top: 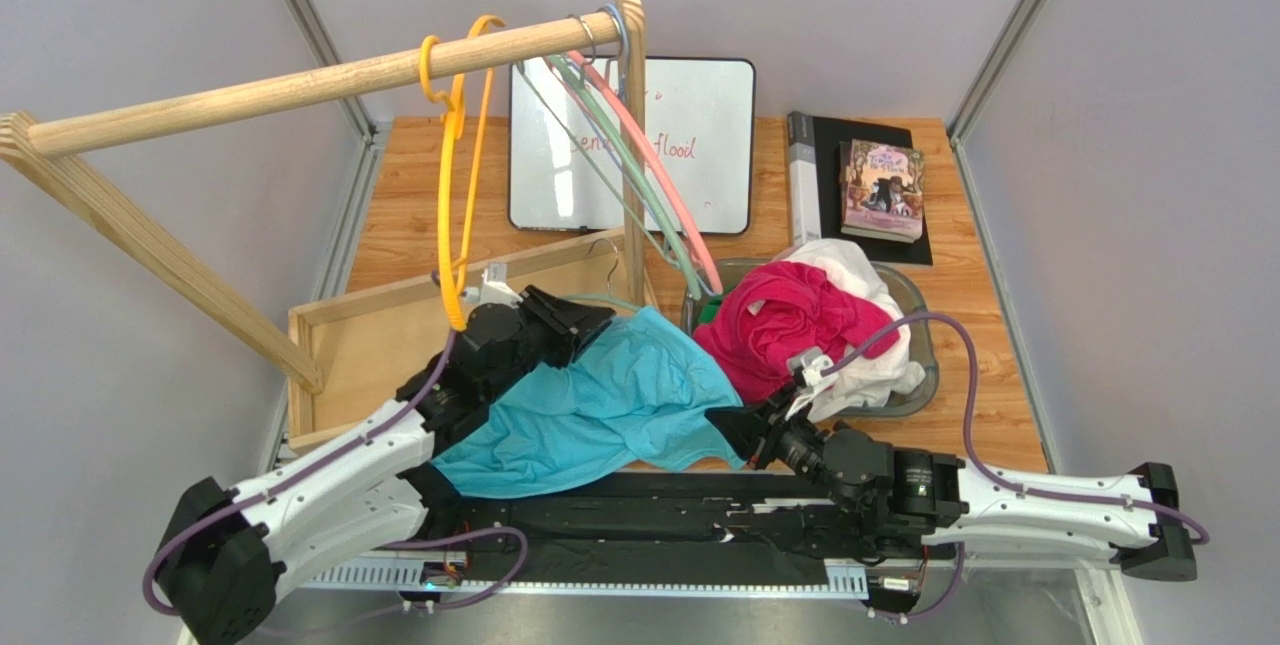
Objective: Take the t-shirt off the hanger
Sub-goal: Pass the hanger from the right arm to the left
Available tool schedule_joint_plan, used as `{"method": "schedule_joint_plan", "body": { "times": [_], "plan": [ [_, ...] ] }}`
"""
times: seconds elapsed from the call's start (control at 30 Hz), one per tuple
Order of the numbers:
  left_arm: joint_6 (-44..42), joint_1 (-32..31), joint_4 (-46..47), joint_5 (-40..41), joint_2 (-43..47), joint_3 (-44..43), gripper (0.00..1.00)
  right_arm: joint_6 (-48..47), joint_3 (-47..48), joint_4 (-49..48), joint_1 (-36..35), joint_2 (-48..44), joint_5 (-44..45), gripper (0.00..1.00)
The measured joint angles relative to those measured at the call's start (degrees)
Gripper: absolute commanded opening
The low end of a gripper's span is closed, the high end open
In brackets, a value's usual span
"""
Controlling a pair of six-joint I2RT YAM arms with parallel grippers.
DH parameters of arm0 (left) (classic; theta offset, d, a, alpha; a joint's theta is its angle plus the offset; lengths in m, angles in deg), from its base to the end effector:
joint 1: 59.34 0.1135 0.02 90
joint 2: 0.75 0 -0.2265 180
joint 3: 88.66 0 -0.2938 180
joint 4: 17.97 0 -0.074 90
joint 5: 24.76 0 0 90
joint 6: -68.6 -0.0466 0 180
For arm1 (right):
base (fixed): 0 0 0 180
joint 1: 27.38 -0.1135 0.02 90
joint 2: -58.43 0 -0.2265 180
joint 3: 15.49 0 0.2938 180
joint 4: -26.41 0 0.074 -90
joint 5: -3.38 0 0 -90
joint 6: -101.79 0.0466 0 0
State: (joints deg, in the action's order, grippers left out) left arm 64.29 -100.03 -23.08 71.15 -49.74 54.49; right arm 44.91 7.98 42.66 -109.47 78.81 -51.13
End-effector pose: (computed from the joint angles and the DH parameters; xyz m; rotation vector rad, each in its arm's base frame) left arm 0.2105 -0.1747 0.1869 -0.8899 1.9369 -1.3507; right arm 0.0557 0.2043 0.1827 -0.3284 1.8174 0.8919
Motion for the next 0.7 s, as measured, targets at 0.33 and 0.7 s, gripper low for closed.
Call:
{"method": "schedule_joint_plan", "body": {
  "times": [0.33,0.7],
  "plan": [
    [3.5,0.0,10.4,-2.2,-8.8,-1.1,0.37,-0.2,0.0,-2.6,0.0,6.5,-1.7,0.00],
    [6.0,-0.1,12.6,0.5,-13.9,-1.8,0.31,-1.9,0.0,-3.8,0.0,7.0,-4.5,0.00]
  ]
}}
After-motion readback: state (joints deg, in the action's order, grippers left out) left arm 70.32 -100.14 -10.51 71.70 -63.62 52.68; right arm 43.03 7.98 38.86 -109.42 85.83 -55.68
